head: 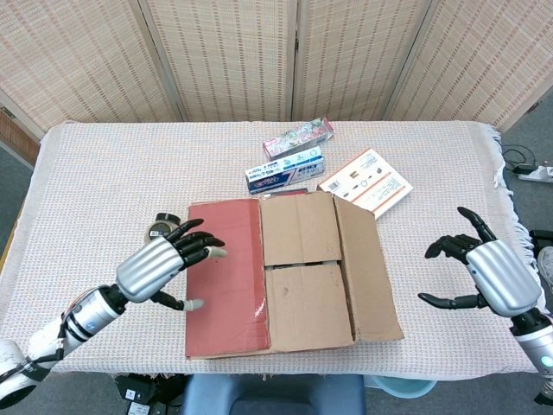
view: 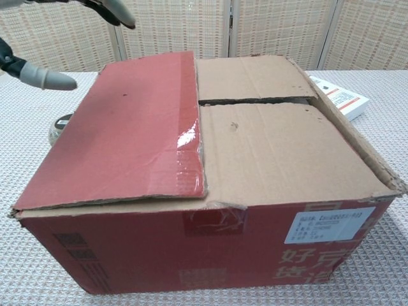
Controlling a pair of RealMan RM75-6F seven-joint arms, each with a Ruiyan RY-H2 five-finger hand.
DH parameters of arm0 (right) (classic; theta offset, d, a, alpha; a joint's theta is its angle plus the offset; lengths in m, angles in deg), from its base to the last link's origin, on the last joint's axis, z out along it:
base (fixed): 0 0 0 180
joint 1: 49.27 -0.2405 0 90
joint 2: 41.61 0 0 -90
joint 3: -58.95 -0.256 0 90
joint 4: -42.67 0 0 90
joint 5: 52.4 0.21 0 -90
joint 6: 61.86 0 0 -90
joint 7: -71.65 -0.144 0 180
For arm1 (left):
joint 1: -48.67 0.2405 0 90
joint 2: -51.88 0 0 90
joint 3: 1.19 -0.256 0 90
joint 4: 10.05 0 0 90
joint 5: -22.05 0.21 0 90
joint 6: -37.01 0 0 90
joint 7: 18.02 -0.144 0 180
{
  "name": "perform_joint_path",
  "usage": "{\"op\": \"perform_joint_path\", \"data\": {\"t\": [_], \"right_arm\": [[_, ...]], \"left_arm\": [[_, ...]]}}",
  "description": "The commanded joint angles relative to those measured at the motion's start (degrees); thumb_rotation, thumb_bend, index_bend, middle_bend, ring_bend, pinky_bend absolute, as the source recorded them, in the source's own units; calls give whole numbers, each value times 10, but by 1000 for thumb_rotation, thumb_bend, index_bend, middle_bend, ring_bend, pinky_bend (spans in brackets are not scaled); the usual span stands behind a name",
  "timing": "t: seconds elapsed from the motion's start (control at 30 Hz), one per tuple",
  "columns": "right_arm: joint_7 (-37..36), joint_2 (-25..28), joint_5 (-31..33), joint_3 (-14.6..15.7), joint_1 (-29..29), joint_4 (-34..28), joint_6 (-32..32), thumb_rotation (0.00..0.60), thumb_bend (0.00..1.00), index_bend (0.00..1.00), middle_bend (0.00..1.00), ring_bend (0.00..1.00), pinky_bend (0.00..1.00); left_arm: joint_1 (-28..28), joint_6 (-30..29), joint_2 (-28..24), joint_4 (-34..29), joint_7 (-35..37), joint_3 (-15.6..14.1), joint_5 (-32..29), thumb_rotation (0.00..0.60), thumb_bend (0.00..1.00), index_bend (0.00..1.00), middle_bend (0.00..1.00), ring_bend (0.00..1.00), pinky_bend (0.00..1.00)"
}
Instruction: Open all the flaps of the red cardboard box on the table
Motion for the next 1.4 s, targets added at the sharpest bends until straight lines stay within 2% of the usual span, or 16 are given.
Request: {"op": "perform_joint_path", "data": {"t": [0.03, 0.1, 0.27, 0.43, 0.7, 0.93, 1.1, 1.4], "right_arm": [[-6, -4, 3, -2, 0, 7, -5, 190, 12, 426, 473, 465, 0], [-11, -7, 4, -2, -1, 11, -8, 189, 12, 426, 474, 465, 0], [-22, -13, 8, -3, 0, 25, -14, 189, 12, 426, 473, 464, 0], [-36, -18, 11, -5, 1, 39, -17, 188, 11, 426, 473, 463, 0], [-56, -26, 13, -3, 5, 58, -21, 188, 12, 426, 473, 464, 0], [-72, -31, 15, -2, 11, 72, -18, 189, 12, 426, 474, 464, 0], [-79, -33, 15, -2, 15, 78, -14, 188, 12, 426, 473, 461, 0], [-82, -33, 14, -3, 19, 78, -8, 189, 12, 425, 473, 461, 0]], "left_arm": [[-49, 51, 15, -18, 37, 1, -11, 281, 198, 234, 218, 153, 0], [-65, 66, 23, -18, 48, 3, -17, 236, 190, 235, 217, 149, 0], [-100, 95, 53, -12, 25, 7, -28, 208, 184, 236, 218, 148, 0], [-124, 112, 85, -9, -38, 12, -41, 157, 182, 247, 240, 153, 0], [-154, 169, 103, -17, -131, 7, -84, 13, 168, 268, 265, 164, 0], [-156, 171, 103, -27, -195, 0, -105, 0, 164, 321, 331, 204, 0], [-148, 150, 99, -33, -236, -8, -99, 0, 164, 408, 426, 275, 0], [-133, 101, 67, -47, -224, -18, -68, 0, 163, 524, 546, 381, 0]]}}
